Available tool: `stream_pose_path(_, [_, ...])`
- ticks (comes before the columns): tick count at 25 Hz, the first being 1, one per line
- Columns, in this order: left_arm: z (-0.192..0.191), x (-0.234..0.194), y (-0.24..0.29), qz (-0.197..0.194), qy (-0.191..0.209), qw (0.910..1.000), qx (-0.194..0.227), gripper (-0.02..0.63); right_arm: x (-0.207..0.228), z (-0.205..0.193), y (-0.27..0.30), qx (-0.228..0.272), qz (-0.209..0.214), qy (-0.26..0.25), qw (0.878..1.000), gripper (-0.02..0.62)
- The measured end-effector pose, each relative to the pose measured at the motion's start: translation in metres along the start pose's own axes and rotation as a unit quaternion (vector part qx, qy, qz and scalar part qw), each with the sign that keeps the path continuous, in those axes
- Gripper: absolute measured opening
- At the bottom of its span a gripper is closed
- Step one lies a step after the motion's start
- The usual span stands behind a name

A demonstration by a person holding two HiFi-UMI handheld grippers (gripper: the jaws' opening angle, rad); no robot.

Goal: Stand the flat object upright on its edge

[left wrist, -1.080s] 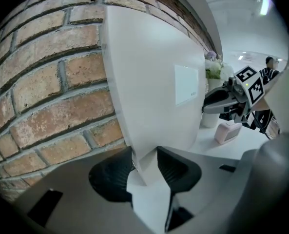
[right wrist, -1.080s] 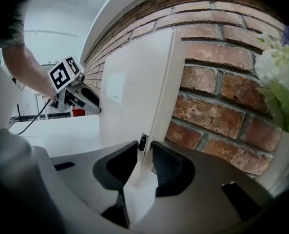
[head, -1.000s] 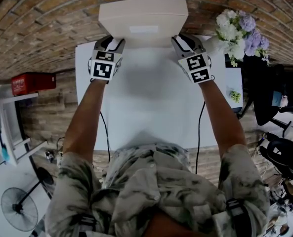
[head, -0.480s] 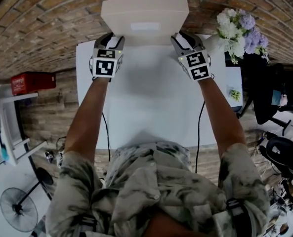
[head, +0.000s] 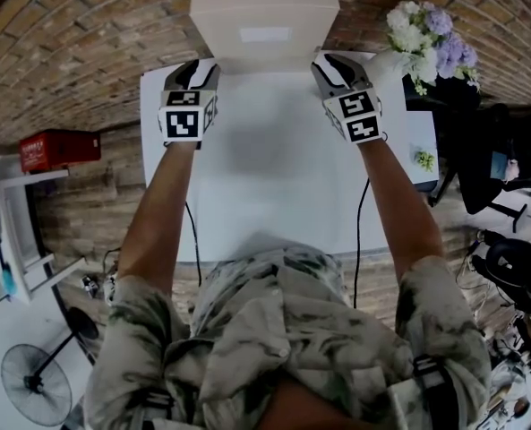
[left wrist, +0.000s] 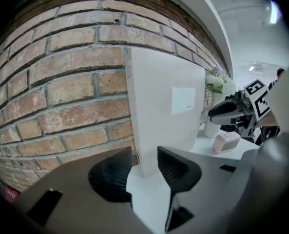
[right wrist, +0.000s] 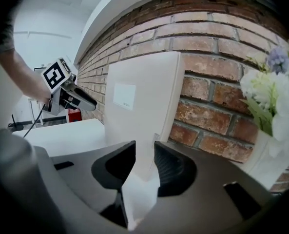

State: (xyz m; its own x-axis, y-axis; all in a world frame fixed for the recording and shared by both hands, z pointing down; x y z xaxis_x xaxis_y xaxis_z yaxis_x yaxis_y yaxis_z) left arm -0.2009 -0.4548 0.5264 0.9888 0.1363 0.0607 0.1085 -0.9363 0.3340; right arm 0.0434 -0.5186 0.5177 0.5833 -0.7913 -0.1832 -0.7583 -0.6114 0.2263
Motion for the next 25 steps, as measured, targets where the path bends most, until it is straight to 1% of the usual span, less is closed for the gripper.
stream_pose_path(3, [0.001, 0.006, -0.019, -0.003, -0.015, 0.9999, 0.008, 0.178, -0.012, 0.008, -0.013, 0.004, -0.004, 0.005, 1.000, 0.126])
stream_pose_path(6, [0.001, 0.015, -0.041, -0.013, -0.032, 0.9992, 0.017, 0.173, -0.028, 0.018, -0.028, 0.009, -0.010, 0.009, 1.000, 0.114])
stream_pose_path(10, [0.005, 0.034, -0.074, -0.038, -0.054, 0.9971, 0.037, 0.120, -0.055, 0.033, -0.051, 0.025, -0.019, 0.016, 0.999, 0.074])
stream_pose_path(12, [0.007, 0.046, -0.090, -0.054, -0.062, 0.9956, 0.046, 0.104, -0.069, 0.040, -0.065, 0.031, -0.021, 0.018, 0.999, 0.057])
stream_pose_path(18, [0.008, 0.083, -0.145, -0.106, -0.077, 0.9894, 0.061, 0.055, -0.121, 0.060, -0.106, 0.044, -0.024, 0.038, 0.998, 0.034])
stream_pose_path(25, [-0.006, 0.113, -0.214, -0.172, -0.084, 0.9798, 0.060, 0.028, -0.183, 0.068, -0.157, 0.046, -0.032, 0.065, 0.996, 0.023])
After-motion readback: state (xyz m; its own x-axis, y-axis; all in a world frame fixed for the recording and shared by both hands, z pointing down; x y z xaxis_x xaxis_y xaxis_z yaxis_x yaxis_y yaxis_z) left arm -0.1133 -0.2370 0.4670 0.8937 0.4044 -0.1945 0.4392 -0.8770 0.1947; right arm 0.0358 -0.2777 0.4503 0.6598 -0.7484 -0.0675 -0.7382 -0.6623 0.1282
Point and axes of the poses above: the fingertips, and each gripper's own axes: y forward along the fingers, x to its right, z out of its top, the point moved 3 cm from there along -y, backward along the fingers, and after that the axes turned 14 degrees about x, right-handed, at the moved point
